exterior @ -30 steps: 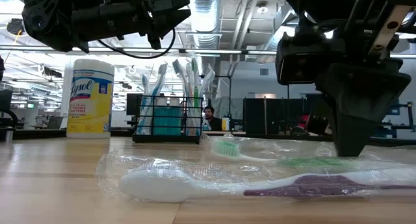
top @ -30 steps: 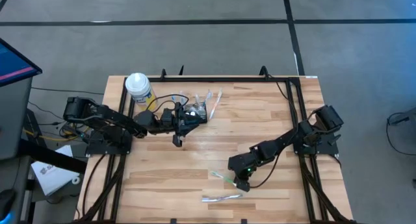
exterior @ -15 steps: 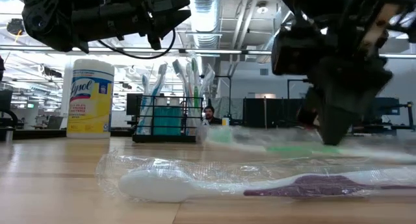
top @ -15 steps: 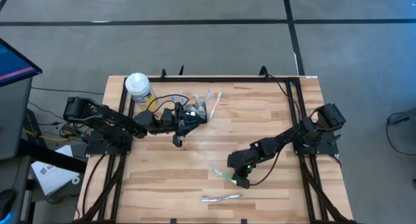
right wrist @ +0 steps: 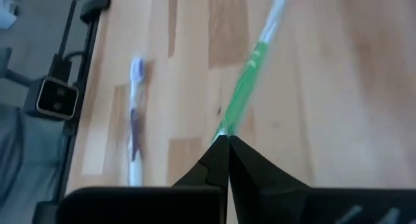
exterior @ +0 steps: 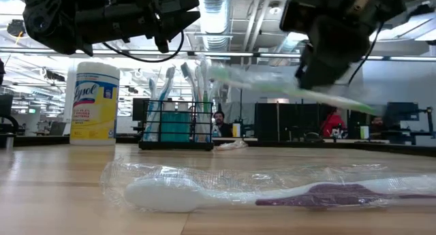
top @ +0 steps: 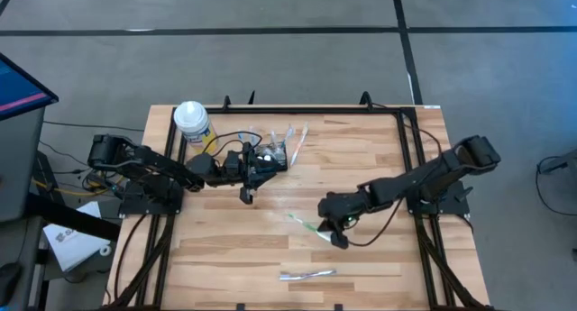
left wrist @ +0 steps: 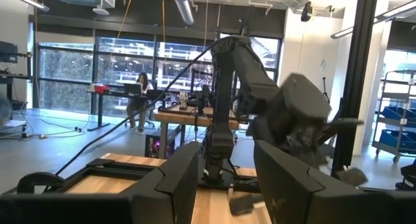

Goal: Pick & Place toothbrushing station
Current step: Put the green toothbrush into the mesh organizer

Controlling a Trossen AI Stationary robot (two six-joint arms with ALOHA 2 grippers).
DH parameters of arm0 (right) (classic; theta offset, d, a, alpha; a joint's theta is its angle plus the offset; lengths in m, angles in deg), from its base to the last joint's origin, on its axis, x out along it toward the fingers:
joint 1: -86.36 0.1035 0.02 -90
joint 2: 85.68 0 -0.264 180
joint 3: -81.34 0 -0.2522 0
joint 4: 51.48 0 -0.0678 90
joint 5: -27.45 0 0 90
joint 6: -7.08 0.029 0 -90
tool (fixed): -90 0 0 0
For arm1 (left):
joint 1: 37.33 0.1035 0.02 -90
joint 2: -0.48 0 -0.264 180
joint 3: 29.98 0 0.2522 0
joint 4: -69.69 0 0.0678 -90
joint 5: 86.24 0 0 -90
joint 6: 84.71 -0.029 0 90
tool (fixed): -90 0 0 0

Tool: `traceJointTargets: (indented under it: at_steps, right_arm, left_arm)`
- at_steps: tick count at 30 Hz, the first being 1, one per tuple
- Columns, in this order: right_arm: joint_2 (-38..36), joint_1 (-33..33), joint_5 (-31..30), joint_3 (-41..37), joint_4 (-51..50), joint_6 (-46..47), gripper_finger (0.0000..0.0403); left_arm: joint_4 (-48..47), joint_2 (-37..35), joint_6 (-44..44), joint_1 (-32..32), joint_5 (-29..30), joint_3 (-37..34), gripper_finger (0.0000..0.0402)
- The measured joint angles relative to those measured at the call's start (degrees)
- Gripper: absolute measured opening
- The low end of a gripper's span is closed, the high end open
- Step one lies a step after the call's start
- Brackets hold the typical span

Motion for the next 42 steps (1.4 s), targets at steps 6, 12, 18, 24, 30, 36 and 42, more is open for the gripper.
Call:
traceJointTargets:
  at_steps: [6, 12, 18, 24, 30, 36, 42]
  right_arm:
    - [-4.8, -1.7, -4.8, 0.0, 0.1, -6.6, 0.0000]
    - [-8.8, -3.7, -6.2, 0.0, 1.4, -12.9, 0.0000]
    - [-10.0, -5.6, -6.1, 0.0, 4.9, -17.7, 0.0000]
    - [-9.4, -7.1, -6.1, 0.0, 9.2, -22.1, 0.0000]
    - [-9.8, -9.4, -5.7, 0.0, 12.9, -24.9, 0.0000]
    - [-9.8, -11.2, -5.7, 0.0, 15.3, -26.2, 0.0000]
    - [-9.8, -12.4, -5.7, 0.0, 17.4, -26.7, 0.0000]
  left_arm:
    - [0.0, 0.0, 0.0, 0.0, 0.0, 0.0, 0.0145]
    - [0.0, 0.0, 0.0, 0.0, 0.0, 0.0, 0.0145]
    - [0.0, 0.0, 0.0, 0.0, 0.0, 0.0, 0.0145]
    - [0.0, 0.0, 0.0, 0.0, 0.0, 0.0, 0.0145]
    - [0.0, 0.0, 0.0, 0.0, 0.0, 0.0, 0.0145]
    - [0.1, 0.0, 0.0, -0.8, -0.3, 0.0, 0.0145]
    - [0.1, 0.0, 0.0, -1.0, -0.3, 0.0, 0.0145]
